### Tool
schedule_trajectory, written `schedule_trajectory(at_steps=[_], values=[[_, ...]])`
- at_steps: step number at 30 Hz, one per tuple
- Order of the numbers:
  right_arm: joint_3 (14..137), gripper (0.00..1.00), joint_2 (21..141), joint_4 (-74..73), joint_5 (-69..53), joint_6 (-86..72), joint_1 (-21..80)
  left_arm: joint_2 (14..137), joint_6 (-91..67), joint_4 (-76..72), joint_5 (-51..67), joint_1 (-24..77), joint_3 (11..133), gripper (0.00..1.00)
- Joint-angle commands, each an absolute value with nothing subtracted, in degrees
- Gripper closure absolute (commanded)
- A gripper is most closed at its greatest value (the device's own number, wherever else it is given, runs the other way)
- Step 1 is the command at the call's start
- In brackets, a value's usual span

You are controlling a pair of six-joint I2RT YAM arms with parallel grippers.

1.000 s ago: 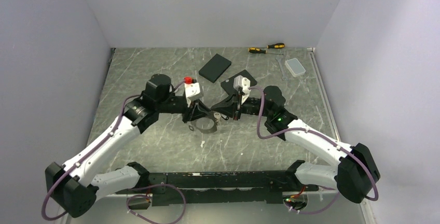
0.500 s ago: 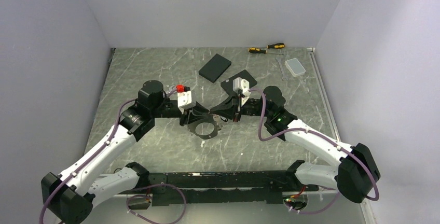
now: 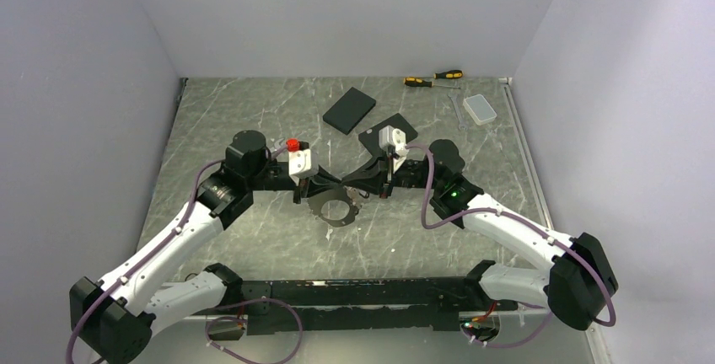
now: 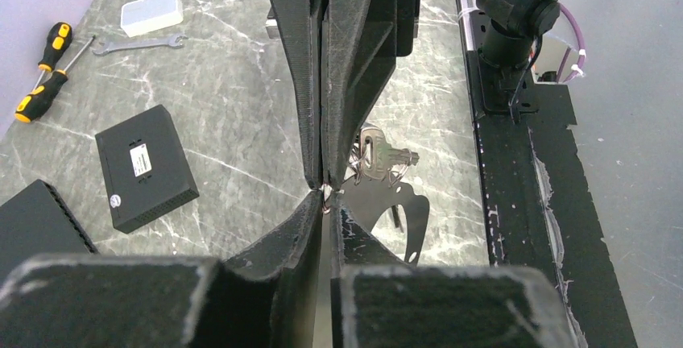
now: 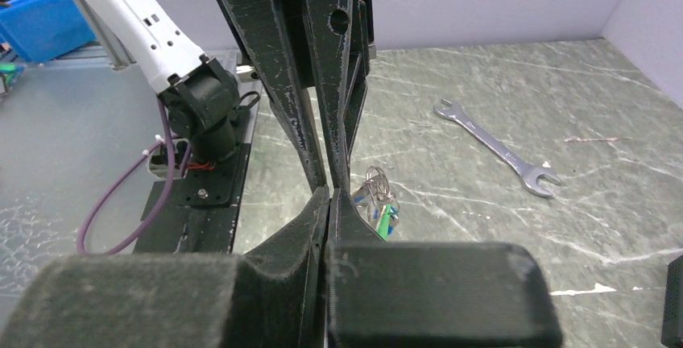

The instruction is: Put the keys on the keyring

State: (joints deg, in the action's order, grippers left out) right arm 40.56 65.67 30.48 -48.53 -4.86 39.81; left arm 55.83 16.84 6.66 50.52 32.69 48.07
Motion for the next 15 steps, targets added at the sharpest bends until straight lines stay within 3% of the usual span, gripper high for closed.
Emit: schedule_trajectory(at_steps=[1,5,10,15], values=[[44.03,1.0,64.85,38.92,-50.27,-6.07,40.58,55.98,17.29,5.11,50.69,32.6,47.91,0.88],[44.14,1.0,65.26,40.34,-50.21,-6.78,41.12,56.27,16.97,4.84,50.58,32.59,47.84,0.89],[44.18,1.0,65.76,41.5,-49.72,-6.95,41.65,57.24,17.05,6.05,51.73,32.6,48.51,0.77],[44.56,1.0,66.33,41.44,-49.92,-6.72,42.22,57.57,16.35,5.91,51.64,32.6,48.89,0.84]])
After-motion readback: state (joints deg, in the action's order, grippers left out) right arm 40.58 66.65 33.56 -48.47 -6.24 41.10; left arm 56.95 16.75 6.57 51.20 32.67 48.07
